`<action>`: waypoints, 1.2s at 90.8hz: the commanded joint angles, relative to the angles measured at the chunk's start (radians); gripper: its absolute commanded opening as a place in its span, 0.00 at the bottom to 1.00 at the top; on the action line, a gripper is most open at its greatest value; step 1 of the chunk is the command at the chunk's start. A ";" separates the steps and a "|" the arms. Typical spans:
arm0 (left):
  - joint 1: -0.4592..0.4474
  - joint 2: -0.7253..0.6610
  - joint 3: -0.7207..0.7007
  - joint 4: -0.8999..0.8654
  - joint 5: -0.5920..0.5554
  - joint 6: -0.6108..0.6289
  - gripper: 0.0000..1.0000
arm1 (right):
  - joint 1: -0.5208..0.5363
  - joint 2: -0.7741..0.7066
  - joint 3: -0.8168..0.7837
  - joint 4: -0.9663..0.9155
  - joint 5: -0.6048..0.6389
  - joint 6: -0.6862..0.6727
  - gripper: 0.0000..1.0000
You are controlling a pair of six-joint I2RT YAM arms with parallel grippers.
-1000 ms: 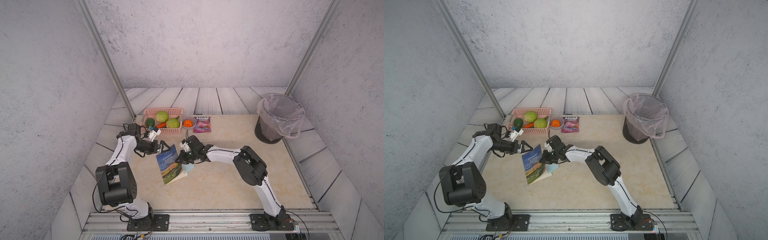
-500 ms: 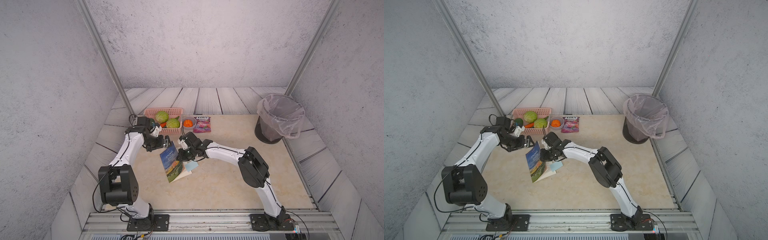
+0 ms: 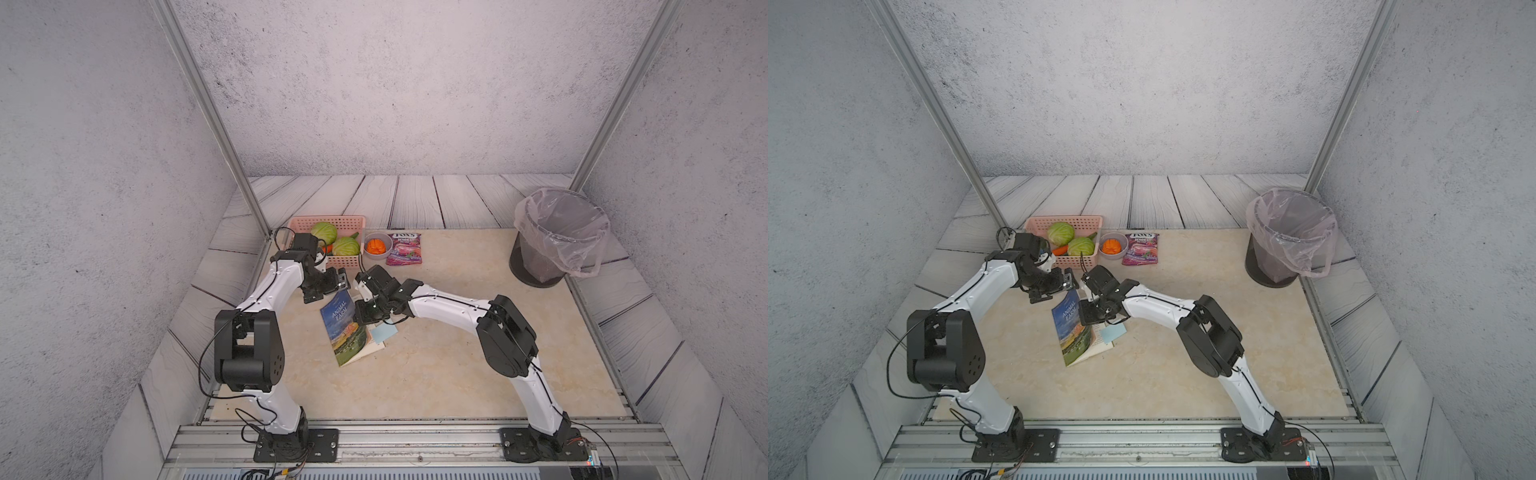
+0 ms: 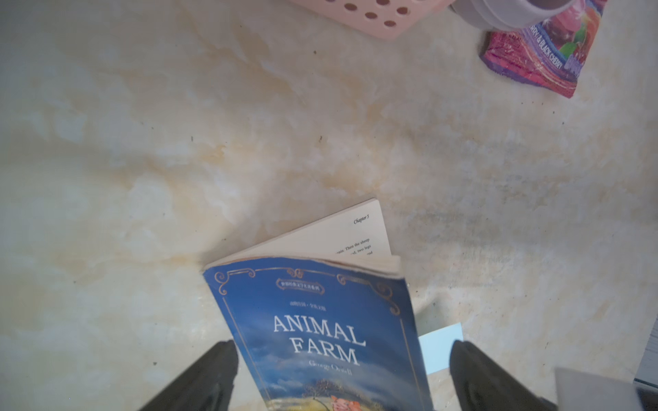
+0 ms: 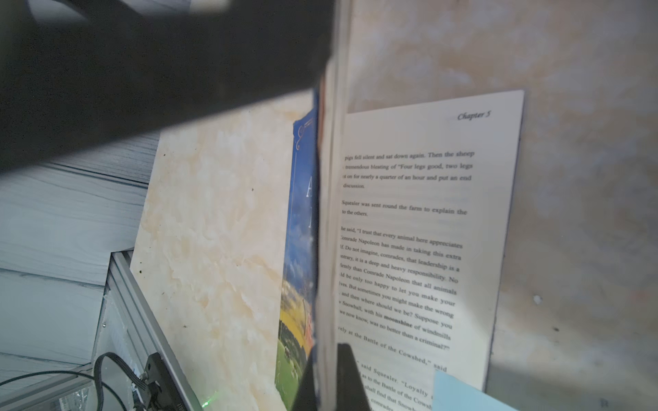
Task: Peel off the used sticky note
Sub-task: Turn the page of the book at the center of the board.
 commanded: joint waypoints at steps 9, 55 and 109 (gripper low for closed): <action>-0.003 0.048 0.039 0.048 0.018 -0.095 0.98 | 0.019 -0.057 0.032 -0.011 0.046 -0.053 0.00; -0.023 0.116 0.034 0.058 0.050 -0.102 0.98 | 0.056 -0.036 0.123 -0.083 0.134 -0.118 0.00; -0.029 0.140 0.065 0.000 0.084 -0.066 0.57 | 0.073 -0.020 0.165 -0.152 0.291 -0.124 0.00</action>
